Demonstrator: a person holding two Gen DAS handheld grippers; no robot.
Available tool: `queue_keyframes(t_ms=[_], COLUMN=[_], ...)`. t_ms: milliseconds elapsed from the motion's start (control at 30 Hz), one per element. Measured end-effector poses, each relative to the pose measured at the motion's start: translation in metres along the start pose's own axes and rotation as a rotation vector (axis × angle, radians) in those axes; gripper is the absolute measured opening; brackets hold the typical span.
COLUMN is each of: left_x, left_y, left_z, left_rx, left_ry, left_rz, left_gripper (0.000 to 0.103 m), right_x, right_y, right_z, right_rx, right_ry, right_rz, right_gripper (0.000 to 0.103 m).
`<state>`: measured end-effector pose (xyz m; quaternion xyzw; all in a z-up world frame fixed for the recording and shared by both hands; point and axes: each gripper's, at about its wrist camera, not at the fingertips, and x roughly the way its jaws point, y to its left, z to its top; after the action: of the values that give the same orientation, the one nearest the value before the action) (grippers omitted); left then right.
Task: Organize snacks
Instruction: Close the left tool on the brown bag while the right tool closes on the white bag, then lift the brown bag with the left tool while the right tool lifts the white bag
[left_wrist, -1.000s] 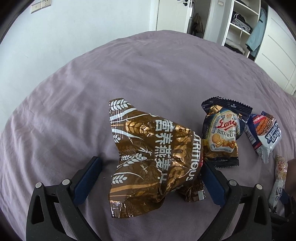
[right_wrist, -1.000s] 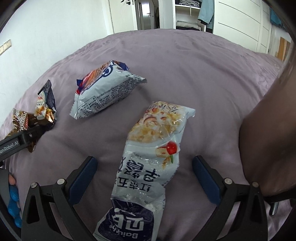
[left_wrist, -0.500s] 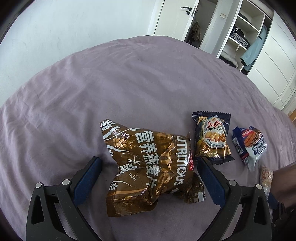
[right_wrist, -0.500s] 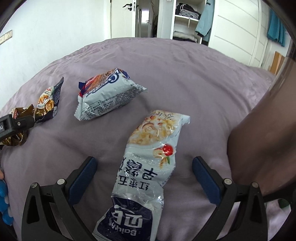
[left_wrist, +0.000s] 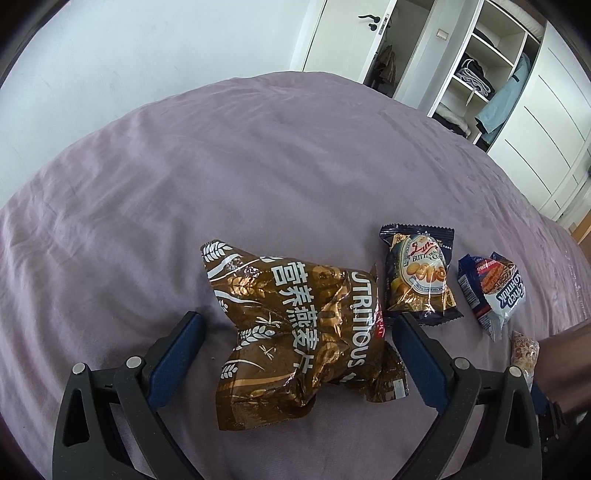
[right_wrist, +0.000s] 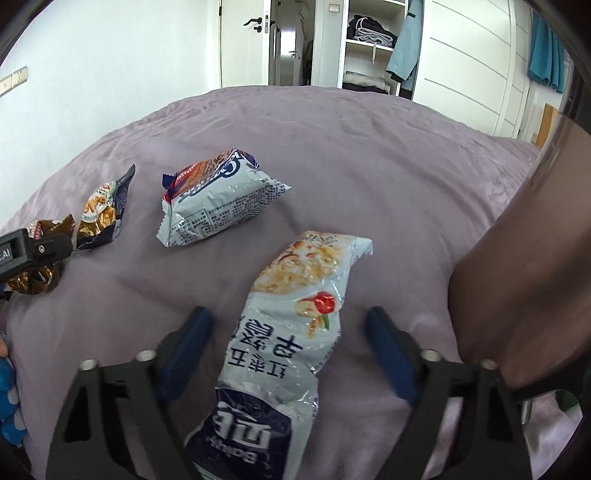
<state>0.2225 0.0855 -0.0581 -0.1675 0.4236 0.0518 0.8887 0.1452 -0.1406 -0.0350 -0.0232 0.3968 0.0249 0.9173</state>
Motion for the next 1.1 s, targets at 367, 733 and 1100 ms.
queue_keyframes(t_ms=[367, 733, 1100], left_x=[-0.004, -0.007, -0.011], left_y=[-0.005, -0.006, -0.006], left_z=[-0.001, -0.001, -0.001], left_rx=[0.022, 0.025, 0.032], left_ry=[-0.009, -0.012, -0.017], left_rz=[0.000, -0.005, -0.004], left_gripper=[0.085, 0.072, 0.065], right_x=[0.000, 0.000, -0.002], right_y=[0.001, 0.000, 0.003], right_z=[-0.001, -0.001, -0.001], right_rx=[-0.008, -0.005, -0.018], right_ry=[-0.006, -0.010, -0.009], right_rz=[0.038, 0.047, 0.049], right_gripper=[0.050, 0.048, 0.038])
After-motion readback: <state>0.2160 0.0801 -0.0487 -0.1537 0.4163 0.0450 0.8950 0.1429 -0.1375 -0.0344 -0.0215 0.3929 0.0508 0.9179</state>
